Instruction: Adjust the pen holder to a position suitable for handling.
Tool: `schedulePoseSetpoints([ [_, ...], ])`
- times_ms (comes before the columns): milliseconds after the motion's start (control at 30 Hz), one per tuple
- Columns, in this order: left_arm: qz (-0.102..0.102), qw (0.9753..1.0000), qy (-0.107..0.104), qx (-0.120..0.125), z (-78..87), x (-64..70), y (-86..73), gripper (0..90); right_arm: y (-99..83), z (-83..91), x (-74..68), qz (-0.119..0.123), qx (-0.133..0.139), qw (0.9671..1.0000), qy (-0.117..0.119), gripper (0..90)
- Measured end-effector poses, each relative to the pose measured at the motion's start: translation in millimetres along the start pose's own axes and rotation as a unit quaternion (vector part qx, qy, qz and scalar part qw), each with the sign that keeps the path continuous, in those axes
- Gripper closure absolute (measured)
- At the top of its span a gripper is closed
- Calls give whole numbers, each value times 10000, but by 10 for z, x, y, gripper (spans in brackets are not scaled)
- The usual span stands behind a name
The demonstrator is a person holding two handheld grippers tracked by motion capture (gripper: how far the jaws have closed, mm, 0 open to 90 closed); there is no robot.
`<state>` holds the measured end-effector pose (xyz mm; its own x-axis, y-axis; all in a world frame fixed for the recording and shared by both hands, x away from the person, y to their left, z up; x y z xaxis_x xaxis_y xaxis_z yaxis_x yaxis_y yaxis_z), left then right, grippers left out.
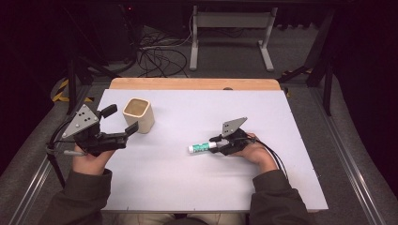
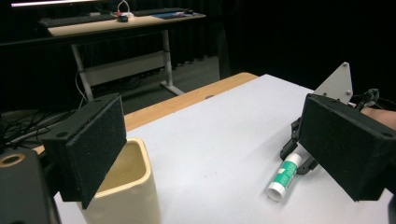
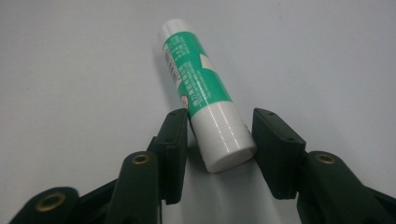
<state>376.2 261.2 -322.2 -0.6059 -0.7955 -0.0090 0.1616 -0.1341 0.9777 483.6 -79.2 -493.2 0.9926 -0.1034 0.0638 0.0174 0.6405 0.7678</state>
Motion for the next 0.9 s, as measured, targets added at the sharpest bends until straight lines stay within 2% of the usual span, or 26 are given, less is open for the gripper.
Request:
schedulePoseSetpoints([
  [133, 29, 10000, -5, -15, -9, 3, -8, 89, -1, -4, -17, 76, -13, 9999, 63, 647],
  [500, 3, 10000, -22, -36, -37, 4, -30, 94, 10, 3, -41, 59, -28, 10000, -6, 655],
  [667, 43, 10000, -39, -62, -69, -19, -56, 95, 41, 36, -46, -40, 113, 9999, -75, 656],
  [900, 66, 9999, -51, -110, -79, -55, -104, 95, 112, 92, -51, -49, 315, 9993, -174, 656],
])
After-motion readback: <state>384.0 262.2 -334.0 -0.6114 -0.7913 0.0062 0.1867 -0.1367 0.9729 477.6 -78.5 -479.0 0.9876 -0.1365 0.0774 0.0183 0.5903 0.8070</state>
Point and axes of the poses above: each handheld gripper's, and its own axes: z roughly backward along the jaws, y roughly out of its top, x roughly to its right, the point moved 5 cm from there along -z, roughly forward along the jaws, and after that the axes turned 1 degree about z, right-handed, at the moved point
